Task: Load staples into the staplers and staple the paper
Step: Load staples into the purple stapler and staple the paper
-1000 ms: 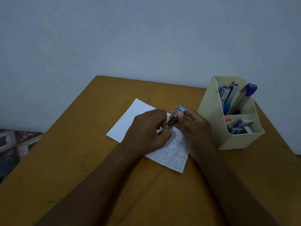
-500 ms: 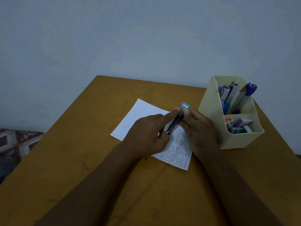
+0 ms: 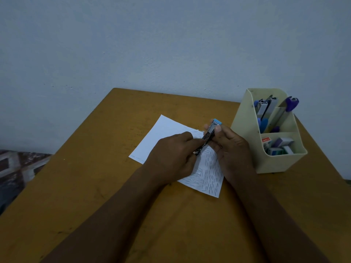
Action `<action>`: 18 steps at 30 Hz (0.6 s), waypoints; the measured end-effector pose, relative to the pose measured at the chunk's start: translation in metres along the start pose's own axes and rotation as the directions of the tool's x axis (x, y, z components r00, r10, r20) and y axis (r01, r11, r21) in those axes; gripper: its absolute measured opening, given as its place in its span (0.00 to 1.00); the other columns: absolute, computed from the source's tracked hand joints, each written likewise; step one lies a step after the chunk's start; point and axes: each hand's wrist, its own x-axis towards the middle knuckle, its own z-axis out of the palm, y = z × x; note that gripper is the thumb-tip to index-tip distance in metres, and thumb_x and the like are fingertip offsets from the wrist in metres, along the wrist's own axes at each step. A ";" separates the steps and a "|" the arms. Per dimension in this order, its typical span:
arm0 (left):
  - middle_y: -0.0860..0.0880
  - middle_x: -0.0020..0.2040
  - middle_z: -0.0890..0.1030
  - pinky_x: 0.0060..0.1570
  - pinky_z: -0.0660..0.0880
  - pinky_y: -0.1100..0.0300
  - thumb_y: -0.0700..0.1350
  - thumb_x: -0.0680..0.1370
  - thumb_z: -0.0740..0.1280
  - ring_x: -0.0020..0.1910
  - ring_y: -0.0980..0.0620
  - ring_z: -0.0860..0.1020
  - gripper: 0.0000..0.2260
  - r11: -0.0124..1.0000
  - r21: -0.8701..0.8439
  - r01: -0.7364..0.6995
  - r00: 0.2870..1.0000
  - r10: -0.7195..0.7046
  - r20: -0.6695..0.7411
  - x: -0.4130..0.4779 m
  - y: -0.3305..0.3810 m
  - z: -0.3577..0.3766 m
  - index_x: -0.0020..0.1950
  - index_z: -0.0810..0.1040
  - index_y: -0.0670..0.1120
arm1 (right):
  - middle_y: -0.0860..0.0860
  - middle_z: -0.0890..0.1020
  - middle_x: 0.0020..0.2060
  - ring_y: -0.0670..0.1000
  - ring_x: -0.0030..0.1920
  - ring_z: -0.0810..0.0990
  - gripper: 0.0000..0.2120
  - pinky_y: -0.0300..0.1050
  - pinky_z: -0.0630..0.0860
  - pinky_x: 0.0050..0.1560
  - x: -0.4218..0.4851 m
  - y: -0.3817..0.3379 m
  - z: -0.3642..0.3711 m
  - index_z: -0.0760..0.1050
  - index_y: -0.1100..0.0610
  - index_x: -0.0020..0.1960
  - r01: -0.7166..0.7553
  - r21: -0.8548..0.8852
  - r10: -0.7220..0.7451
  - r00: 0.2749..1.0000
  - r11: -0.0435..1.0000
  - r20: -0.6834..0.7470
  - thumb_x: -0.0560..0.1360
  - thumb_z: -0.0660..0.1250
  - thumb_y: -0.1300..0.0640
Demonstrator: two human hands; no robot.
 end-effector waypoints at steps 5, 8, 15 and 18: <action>0.49 0.44 0.78 0.29 0.73 0.59 0.48 0.74 0.57 0.34 0.54 0.75 0.29 0.999 -0.001 0.032 0.999 -0.032 0.008 0.001 0.004 -0.001 0.76 0.59 0.50 | 0.55 0.83 0.50 0.52 0.55 0.81 0.13 0.44 0.77 0.55 0.000 0.001 -0.001 0.78 0.58 0.56 0.017 -0.026 -0.015 0.999 1.000 0.048 0.76 0.62 0.55; 0.49 0.44 0.76 0.28 0.72 0.58 0.49 0.74 0.53 0.34 0.54 0.73 0.31 1.000 0.003 0.018 0.999 -0.019 0.034 0.002 0.003 0.001 0.77 0.51 0.52 | 0.52 0.84 0.50 0.51 0.56 0.81 0.16 0.41 0.77 0.54 -0.001 0.001 -0.001 0.77 0.56 0.58 0.023 -0.033 -0.021 0.998 0.999 0.056 0.73 0.63 0.52; 0.47 0.43 0.77 0.28 0.70 0.60 0.48 0.75 0.54 0.35 0.52 0.74 0.26 0.999 0.038 -0.008 0.999 0.006 0.037 0.001 -0.002 0.003 0.73 0.66 0.49 | 0.52 0.83 0.51 0.51 0.56 0.81 0.10 0.46 0.75 0.59 0.001 0.002 -0.004 0.79 0.56 0.54 0.007 -0.036 -0.006 1.000 0.999 0.027 0.79 0.59 0.57; 0.48 0.43 0.78 0.28 0.68 0.62 0.48 0.74 0.55 0.36 0.52 0.75 0.24 0.999 0.037 -0.015 1.000 0.014 0.021 0.001 -0.001 0.001 0.70 0.72 0.48 | 0.52 0.84 0.51 0.50 0.55 0.81 0.10 0.43 0.76 0.57 0.001 0.002 -0.003 0.79 0.55 0.52 0.014 -0.046 -0.012 0.999 0.999 0.035 0.79 0.59 0.58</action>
